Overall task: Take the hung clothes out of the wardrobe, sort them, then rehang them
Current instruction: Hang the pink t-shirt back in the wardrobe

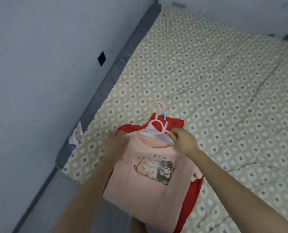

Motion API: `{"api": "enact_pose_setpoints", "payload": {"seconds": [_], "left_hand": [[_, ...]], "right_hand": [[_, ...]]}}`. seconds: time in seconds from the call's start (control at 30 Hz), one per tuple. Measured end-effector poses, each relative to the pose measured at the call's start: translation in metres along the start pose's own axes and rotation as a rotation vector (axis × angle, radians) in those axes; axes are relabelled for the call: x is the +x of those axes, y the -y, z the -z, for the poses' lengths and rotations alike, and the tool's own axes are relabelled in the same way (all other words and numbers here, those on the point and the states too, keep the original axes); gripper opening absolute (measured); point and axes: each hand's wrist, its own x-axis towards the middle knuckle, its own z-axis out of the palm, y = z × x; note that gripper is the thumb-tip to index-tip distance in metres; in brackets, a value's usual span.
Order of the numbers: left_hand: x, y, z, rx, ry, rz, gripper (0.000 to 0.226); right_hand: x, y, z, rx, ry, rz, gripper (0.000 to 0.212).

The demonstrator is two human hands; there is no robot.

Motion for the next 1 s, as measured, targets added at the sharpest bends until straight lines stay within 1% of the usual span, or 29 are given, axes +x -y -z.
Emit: {"api": "enact_pose_setpoints", "payload": {"seconds": [0.07, 0.13, 0.17, 0.23, 0.33, 0.43, 0.5, 0.57, 0.67, 0.77, 0.93, 1.0], "left_hand": [[-0.025, -0.002, 0.02, 0.06, 0.031, 0.058, 0.049], [-0.056, -0.004, 0.04, 0.126, 0.074, 0.136, 0.056], [-0.073, -0.007, 0.054, 0.139, 0.05, 0.193, 0.054], [-0.11, -0.019, 0.081, 0.069, -0.062, 0.335, 0.041], [-0.164, -0.038, 0.113, 0.016, -0.153, 0.449, 0.031], [-0.212, -0.043, 0.138, -0.068, -0.21, 0.565, 0.034], [-0.247, -0.041, 0.154, -0.129, -0.266, 0.68, 0.037], [-0.284, -0.041, 0.17, -0.165, -0.331, 0.756, 0.039], [-0.342, -0.042, 0.193, -0.154, -0.404, 0.897, 0.03], [-0.406, -0.043, 0.207, -0.133, -0.472, 1.012, 0.036], [-0.511, -0.06, 0.219, -0.109, -0.578, 1.167, 0.032], [-0.549, -0.068, 0.22, -0.085, -0.618, 1.221, 0.032]], "right_hand": [[-0.016, 0.019, 0.011, -0.006, -0.002, 0.051, 0.044], [-0.036, 0.04, 0.021, -0.022, 0.012, 0.123, 0.042], [-0.047, 0.051, 0.025, -0.043, 0.025, 0.169, 0.04], [-0.069, 0.068, 0.028, -0.101, 0.057, 0.271, 0.038], [-0.099, 0.088, 0.024, -0.163, 0.101, 0.359, 0.038], [-0.121, 0.116, 0.017, -0.196, 0.16, 0.448, 0.036], [-0.135, 0.143, 0.011, -0.215, 0.199, 0.532, 0.036], [-0.153, 0.173, 0.005, -0.244, 0.227, 0.634, 0.036], [-0.183, 0.215, -0.01, -0.296, 0.264, 0.77, 0.032], [-0.222, 0.256, -0.03, -0.325, 0.319, 0.907, 0.032], [-0.298, 0.301, -0.065, -0.387, 0.386, 1.132, 0.032], [-0.33, 0.312, -0.078, -0.385, 0.423, 1.198, 0.029]]}}
